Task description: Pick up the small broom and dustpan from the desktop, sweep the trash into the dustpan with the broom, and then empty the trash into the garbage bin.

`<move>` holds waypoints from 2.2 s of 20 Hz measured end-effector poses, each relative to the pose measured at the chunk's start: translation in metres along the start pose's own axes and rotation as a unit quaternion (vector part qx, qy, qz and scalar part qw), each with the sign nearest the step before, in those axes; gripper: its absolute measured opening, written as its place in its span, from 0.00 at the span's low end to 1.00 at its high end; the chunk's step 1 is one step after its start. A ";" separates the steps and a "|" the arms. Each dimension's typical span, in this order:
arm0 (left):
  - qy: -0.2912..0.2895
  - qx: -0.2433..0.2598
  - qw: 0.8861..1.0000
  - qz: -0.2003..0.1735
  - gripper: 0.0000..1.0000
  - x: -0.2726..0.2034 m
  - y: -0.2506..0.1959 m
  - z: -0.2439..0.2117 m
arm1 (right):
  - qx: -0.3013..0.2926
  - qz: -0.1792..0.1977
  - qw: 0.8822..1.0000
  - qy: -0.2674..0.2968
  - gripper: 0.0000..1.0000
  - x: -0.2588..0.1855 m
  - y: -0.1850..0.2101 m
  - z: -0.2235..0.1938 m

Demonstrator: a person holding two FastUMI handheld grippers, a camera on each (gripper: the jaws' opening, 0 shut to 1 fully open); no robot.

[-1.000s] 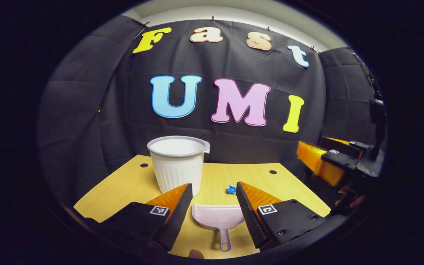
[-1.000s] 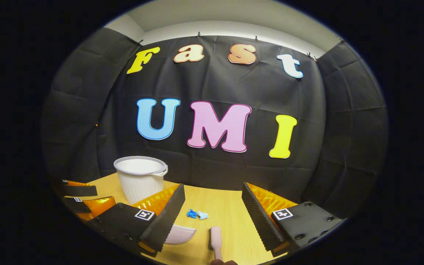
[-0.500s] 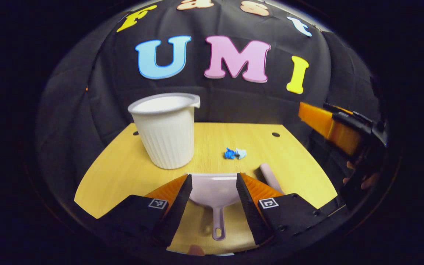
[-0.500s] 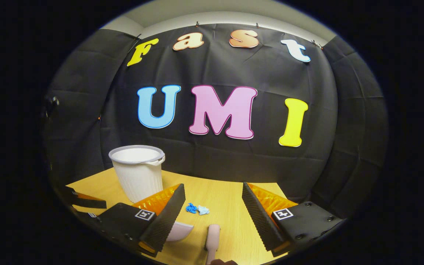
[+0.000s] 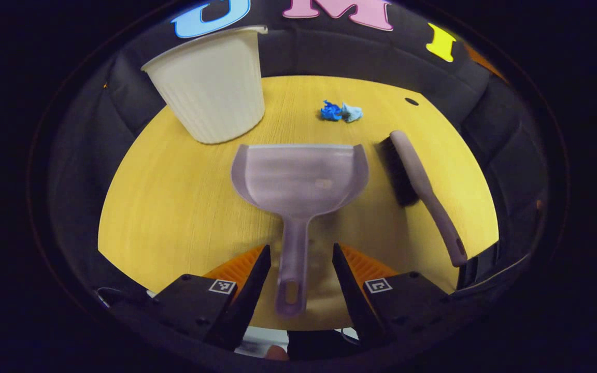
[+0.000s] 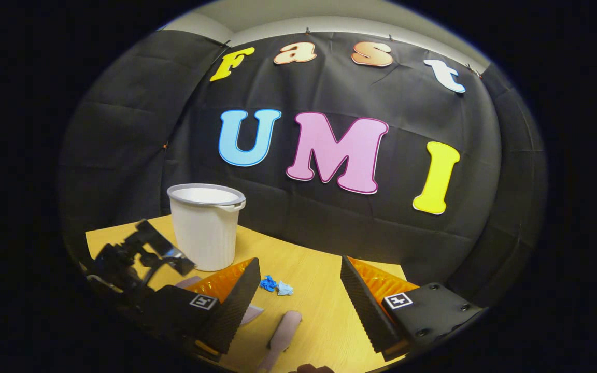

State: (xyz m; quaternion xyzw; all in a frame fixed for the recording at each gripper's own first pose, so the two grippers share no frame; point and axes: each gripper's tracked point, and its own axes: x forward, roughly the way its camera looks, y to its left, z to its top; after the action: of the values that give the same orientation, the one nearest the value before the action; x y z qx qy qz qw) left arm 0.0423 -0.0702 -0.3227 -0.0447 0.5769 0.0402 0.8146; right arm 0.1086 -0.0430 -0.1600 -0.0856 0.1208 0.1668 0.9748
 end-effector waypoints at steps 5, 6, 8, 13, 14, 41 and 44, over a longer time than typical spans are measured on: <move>0.067 -0.005 0.998 0.001 0.73 0.012 -0.001 0.004 | 0.035 0.017 0.998 0.046 1.00 0.005 -0.005 -0.032; 0.078 0.000 0.997 0.000 0.72 0.014 -0.001 0.005 | 0.039 0.013 0.998 0.055 1.00 0.005 -0.010 -0.038; 0.110 0.004 0.994 -0.005 0.63 0.011 -0.001 0.002 | 0.051 0.008 0.995 0.081 1.00 0.005 -0.020 -0.056; 0.128 0.004 0.991 -0.021 0.41 0.010 -0.006 0.004 | 0.071 -0.006 0.989 0.128 0.96 0.005 -0.042 -0.088; 0.132 0.010 0.991 -0.020 0.31 0.008 -0.006 0.004 | 0.081 -0.005 0.987 0.140 1.00 0.006 -0.042 -0.094; 0.064 0.056 0.983 -0.159 0.29 0.013 -0.003 0.010 | 0.174 -0.056 0.766 0.616 0.48 -0.040 0.042 -0.284; 0.066 0.060 0.982 -0.165 0.29 0.011 -0.002 0.010 | 0.187 -0.048 0.761 0.619 0.32 -0.034 0.039 -0.284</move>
State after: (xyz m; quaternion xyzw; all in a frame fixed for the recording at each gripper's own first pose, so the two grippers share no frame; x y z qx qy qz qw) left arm 0.0554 -0.0712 -0.3296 -0.0934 0.6152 -0.1326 0.7715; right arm 0.0048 -0.0759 -0.4275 0.0082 0.7225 0.0042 0.6913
